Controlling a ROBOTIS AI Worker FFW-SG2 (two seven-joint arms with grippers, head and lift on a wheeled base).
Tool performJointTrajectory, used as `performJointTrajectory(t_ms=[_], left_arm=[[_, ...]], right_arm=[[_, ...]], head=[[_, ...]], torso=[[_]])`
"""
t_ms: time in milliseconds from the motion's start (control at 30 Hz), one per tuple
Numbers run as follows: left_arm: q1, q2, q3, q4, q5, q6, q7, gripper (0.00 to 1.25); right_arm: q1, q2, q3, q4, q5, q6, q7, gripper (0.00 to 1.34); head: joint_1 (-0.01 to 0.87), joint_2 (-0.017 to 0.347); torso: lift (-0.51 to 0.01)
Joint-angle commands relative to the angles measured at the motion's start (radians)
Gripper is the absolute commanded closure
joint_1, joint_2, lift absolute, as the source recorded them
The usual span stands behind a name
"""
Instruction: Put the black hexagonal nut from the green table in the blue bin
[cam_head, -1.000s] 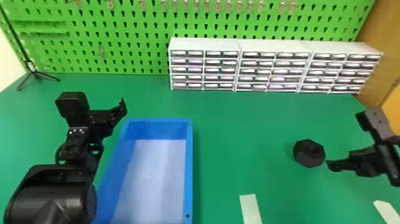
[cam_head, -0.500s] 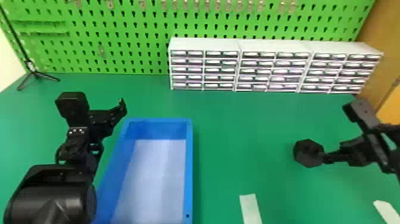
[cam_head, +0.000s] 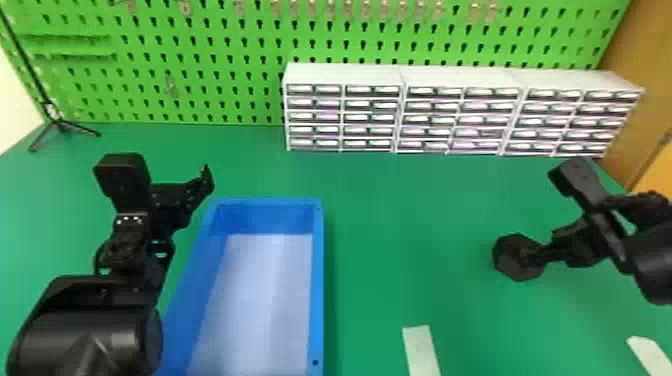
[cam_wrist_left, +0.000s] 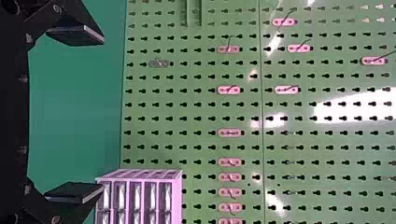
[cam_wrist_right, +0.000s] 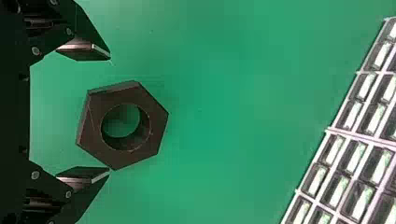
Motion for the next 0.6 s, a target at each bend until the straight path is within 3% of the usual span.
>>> performJointTrajectory(t_ms=[0,567], left_arm=[[-0.001,0.0,0.001,0.0,0.0,0.0,0.0,0.17],[-0.01,0.0,-0.002,0.003,-0.002,0.0,0.0,0.17]], right_arm=[[-0.017,-0.001,0.018,0.029,0.017,-0.012,0.007,0.39],[-0.078,0.013,0.087,0.132,0.028,-0.057,0.019,0.39]], head=[[0.683,0.028],[0.683,0.028]], torso=[[-0.096],[-0.096]])
